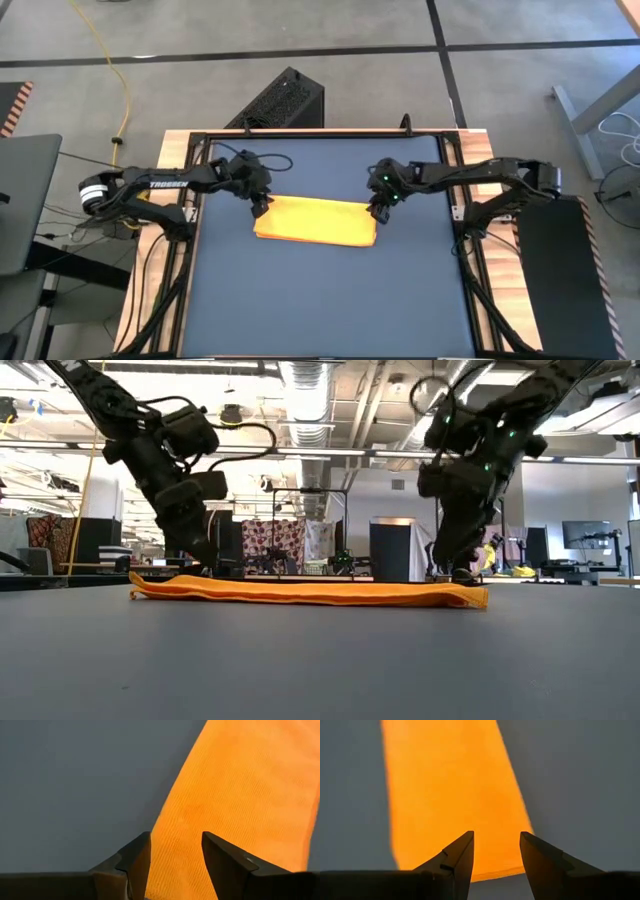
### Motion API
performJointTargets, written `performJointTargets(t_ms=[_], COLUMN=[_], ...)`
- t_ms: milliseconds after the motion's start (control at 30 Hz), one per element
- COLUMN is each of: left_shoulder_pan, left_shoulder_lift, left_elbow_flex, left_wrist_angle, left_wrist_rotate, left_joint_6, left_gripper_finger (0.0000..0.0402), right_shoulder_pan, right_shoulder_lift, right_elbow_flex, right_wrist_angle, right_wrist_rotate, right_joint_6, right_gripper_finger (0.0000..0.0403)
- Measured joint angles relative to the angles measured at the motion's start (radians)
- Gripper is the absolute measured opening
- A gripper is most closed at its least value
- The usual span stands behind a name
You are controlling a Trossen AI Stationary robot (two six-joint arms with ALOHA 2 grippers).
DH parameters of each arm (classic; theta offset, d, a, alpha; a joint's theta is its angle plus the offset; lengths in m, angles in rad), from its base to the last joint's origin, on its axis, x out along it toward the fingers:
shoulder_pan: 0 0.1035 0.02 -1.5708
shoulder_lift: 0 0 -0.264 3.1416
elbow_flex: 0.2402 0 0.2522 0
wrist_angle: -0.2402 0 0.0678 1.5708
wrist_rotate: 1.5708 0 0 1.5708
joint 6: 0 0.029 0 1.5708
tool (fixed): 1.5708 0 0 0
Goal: Roll towel
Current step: Roll the yellow microfiber towel
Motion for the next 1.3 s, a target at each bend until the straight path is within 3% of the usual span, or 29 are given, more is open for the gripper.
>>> performJointTargets(t_ms=[100,267,567,733,867,1067,1300], left_shoulder_pan=[0.002,0.002,0.002,0.001,-0.01,-0.01,-0.011], left_shoulder_lift=[0.019,0.043,0.09,0.16,0.171,0.118,0.065], left_elbow_flex=[0.0,0.0,0.0,0.004,0.004,0.0,0.01], left_wrist_angle=[-0.018,-0.031,-0.071,-0.081,-0.106,-0.131,-0.169], left_wrist_rotate=[-0.004,-0.016,-0.034,-0.03,-0.074,-0.103,-0.108], left_joint_6=[0.032,0.052,0.055,0.023,0.009,0.013,0.019], left_gripper_finger=[0.0167,0.0167,0.0167,0.0166,0.0129,0.0013,0.0042], right_shoulder_pan=[-0.03,-0.063,-0.066,-0.064,-0.06,-0.06,-0.057], right_shoulder_lift=[0.045,0.108,0.2,0.212,0.213,0.2,0.119], right_elbow_flex=[0.0,0.0,0.005,0.004,0.004,0.003,0.037], right_wrist_angle=[0.001,0.006,0.053,0.063,0.063,0.06,0.038], right_wrist_rotate=[0.03,-0.011,-0.03,-0.029,-0.025,-0.024,-0.033], right_joint_6=[-0.083,-0.175,-0.212,-0.213,-0.228,-0.224,-0.201], right_gripper_finger=[0.0186,0.0185,0.018,0.0152,0.0101,0.0016,0.0034])
